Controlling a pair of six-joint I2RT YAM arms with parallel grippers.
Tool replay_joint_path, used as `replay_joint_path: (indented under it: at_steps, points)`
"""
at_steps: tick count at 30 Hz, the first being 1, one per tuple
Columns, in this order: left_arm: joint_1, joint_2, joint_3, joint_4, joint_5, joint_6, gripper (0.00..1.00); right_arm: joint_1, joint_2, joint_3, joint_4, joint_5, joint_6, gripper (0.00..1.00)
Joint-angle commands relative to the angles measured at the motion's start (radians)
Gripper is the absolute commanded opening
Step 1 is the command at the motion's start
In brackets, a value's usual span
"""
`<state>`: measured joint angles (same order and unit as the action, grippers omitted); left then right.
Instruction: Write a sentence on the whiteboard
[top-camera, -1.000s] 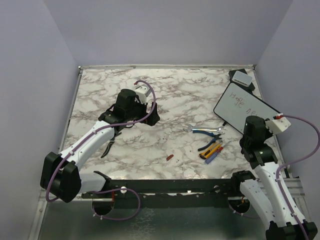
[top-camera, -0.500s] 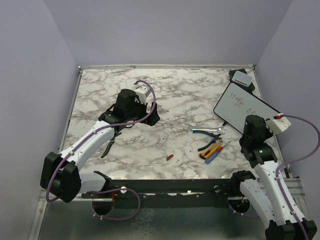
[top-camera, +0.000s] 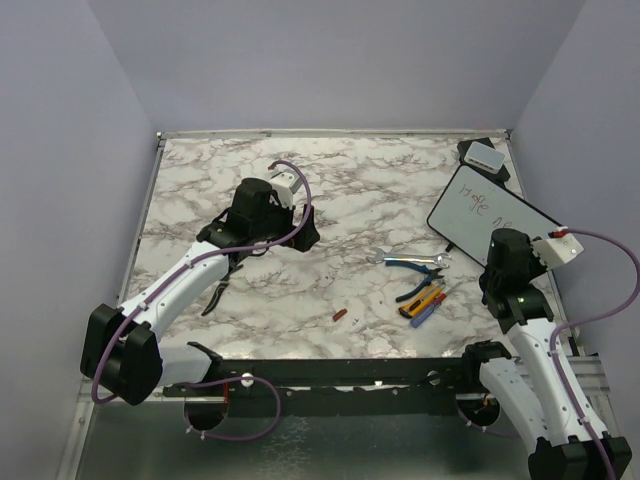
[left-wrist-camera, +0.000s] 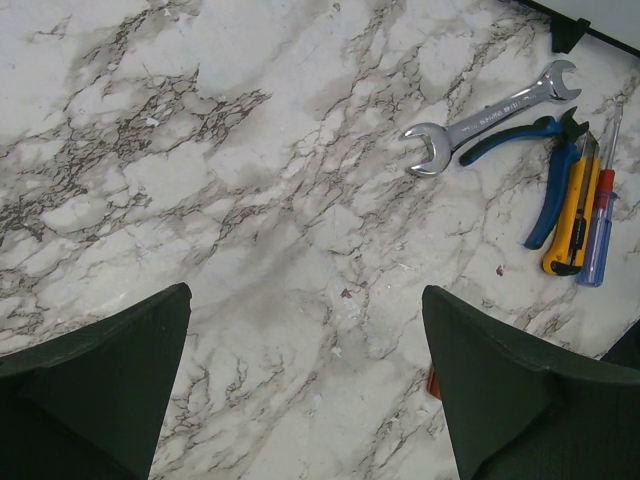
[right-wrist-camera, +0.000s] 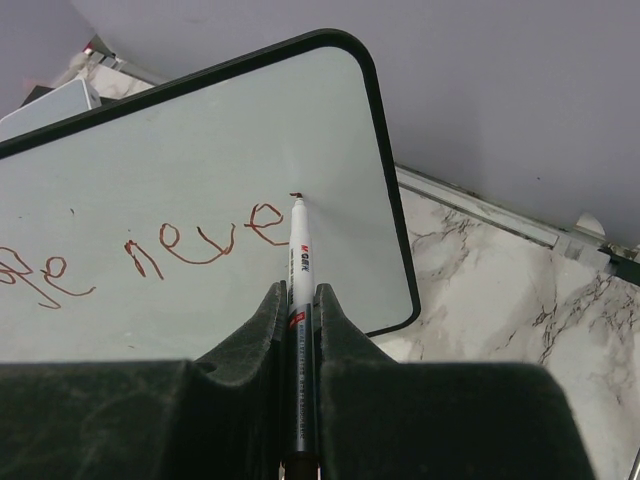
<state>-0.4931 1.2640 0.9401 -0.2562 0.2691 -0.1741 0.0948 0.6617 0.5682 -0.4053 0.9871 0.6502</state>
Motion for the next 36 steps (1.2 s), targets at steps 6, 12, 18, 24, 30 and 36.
replay_joint_path:
  at_steps: [6, 12, 18, 24, 30, 36]
  points:
    - [-0.009, -0.03, -0.014, 0.015, 0.002, 0.006, 0.99, -0.009, 0.015, -0.005, -0.023, 0.024, 0.034, 0.01]
    - [-0.01, -0.031, -0.013, 0.014, 0.004, 0.005, 0.99, -0.009, 0.013, -0.015, -0.033, 0.002, 0.04, 0.01]
    - [-0.012, -0.032, -0.014, 0.014, 0.004, 0.005, 0.99, -0.009, 0.021, -0.021, -0.049, -0.011, 0.053, 0.01]
    - [-0.014, -0.035, -0.014, 0.014, 0.002, 0.005, 0.99, -0.009, 0.032, -0.019, -0.067, -0.019, 0.067, 0.01]
    - [-0.015, -0.035, -0.014, 0.015, 0.002, 0.005, 0.99, -0.009, 0.034, -0.021, -0.077, -0.026, 0.075, 0.01]
    - [-0.015, -0.035, -0.014, 0.014, 0.001, 0.007, 0.99, -0.009, 0.029, -0.018, -0.077, -0.024, 0.072, 0.01]
